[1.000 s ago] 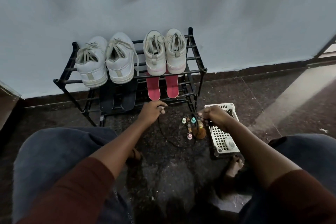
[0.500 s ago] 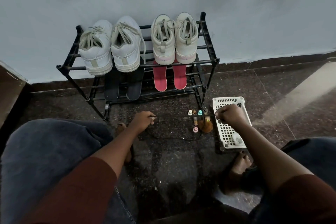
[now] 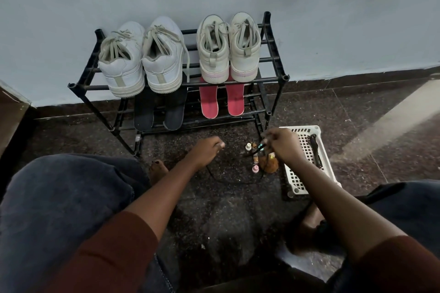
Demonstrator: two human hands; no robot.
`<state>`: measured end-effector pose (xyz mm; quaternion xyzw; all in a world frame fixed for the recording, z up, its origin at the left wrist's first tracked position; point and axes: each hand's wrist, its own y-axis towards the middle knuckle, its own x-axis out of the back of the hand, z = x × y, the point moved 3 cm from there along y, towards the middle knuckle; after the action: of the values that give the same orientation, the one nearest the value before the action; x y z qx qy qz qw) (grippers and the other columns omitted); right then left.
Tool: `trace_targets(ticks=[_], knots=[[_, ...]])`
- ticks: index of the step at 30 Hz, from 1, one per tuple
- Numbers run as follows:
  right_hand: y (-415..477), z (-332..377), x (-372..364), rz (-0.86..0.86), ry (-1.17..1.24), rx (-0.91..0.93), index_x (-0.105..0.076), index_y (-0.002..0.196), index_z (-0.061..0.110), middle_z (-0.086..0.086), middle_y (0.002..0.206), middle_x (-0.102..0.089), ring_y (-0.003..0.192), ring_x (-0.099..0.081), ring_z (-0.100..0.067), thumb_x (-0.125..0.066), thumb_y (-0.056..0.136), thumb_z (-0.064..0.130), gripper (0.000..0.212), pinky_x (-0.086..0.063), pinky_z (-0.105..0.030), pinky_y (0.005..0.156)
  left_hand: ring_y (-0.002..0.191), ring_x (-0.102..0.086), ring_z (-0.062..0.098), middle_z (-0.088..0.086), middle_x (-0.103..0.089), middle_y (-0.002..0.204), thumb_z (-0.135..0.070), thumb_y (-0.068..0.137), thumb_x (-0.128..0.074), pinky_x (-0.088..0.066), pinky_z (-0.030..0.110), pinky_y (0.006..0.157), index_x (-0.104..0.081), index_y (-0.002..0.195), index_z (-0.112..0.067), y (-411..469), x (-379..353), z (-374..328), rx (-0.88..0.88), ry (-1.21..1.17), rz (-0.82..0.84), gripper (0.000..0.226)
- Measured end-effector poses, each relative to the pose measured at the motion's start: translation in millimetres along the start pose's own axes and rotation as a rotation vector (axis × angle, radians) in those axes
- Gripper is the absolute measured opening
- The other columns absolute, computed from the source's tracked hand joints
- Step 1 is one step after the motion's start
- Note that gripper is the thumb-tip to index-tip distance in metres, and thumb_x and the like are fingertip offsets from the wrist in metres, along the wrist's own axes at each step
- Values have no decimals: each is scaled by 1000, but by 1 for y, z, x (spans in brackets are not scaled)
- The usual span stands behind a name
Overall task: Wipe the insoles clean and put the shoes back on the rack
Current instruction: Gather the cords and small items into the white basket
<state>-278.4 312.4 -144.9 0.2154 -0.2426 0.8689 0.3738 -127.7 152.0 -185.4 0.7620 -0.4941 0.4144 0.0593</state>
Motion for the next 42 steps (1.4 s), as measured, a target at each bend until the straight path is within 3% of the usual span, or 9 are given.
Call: trace_targets(ticks=[4,7,12,19,21,25,29,36,42], knots=[[-5,15,-23,244,108,-31,-65,97,9,6,41,-58,34,-50,-2,-58,88,2,13,-42,-13,39,81,-55,14,9,-67,95,-21,98,-50,-34,24,66,-64,103,-7,5,-3,-25,-91,-33,-17,21],[-8,19,-35,340,152,-51,-64,102,17,5,42,-57,36,-47,-6,-58,90,6,18,-40,-17,38,81,-56,15,10,-68,94,-20,97,-52,-35,25,66,-66,101,-8,7,-7,-38,-140,-47,-8,19],[-8,15,-41,319,270,-170,-67,77,3,-9,59,-56,40,-42,-10,-57,90,4,16,-34,-20,38,85,-61,20,9,-69,92,-20,96,-54,-43,30,72,-67,98,-8,5,-13,-42,-148,-104,-18,18],[-4,8,-30,246,79,-191,-59,60,6,3,35,-51,25,-43,-6,-59,86,1,26,-33,-12,31,71,-57,2,-3,-68,82,-24,92,-60,-39,13,63,-69,93,-14,3,-11,-39,-142,-98,18,13],[0,7,-24,192,-59,-167,-61,61,7,0,42,-58,30,-50,-7,-57,86,2,26,-35,-11,32,72,-58,3,-4,-66,81,-24,93,-59,-40,17,65,-69,94,-14,2,-9,-36,-135,-49,51,14],[3,-3,-13,84,-296,-168,-66,80,-4,-19,82,-68,66,-60,-24,-50,87,5,19,-41,-20,50,69,-55,2,-2,-63,81,-19,95,-56,-38,18,62,-69,97,-11,4,-2,-22,-71,-3,65,15],[4,-16,-5,37,-390,-219,-66,92,-8,-25,94,-66,88,-62,-33,-49,86,2,20,-45,-29,66,72,-55,5,-2,-62,84,-14,97,-50,-40,13,60,-67,98,-8,5,6,-14,-44,-10,6,18],[0,-23,-1,-62,-484,-248,-65,90,-8,-24,93,-64,69,-50,-26,-50,83,-6,17,-39,-27,57,72,-55,4,1,-62,90,-13,100,-42,-40,4,57,-62,101,-5,9,2,-14,-15,-127,-47,22],[4,1,-17,56,-335,-91,-69,100,6,-20,93,-69,83,-65,-29,-54,86,4,21,-47,-26,66,74,-55,9,-2,-62,87,-21,99,-46,-37,22,60,-65,98,-14,12,-8,-26,-79,-5,-5,20]])
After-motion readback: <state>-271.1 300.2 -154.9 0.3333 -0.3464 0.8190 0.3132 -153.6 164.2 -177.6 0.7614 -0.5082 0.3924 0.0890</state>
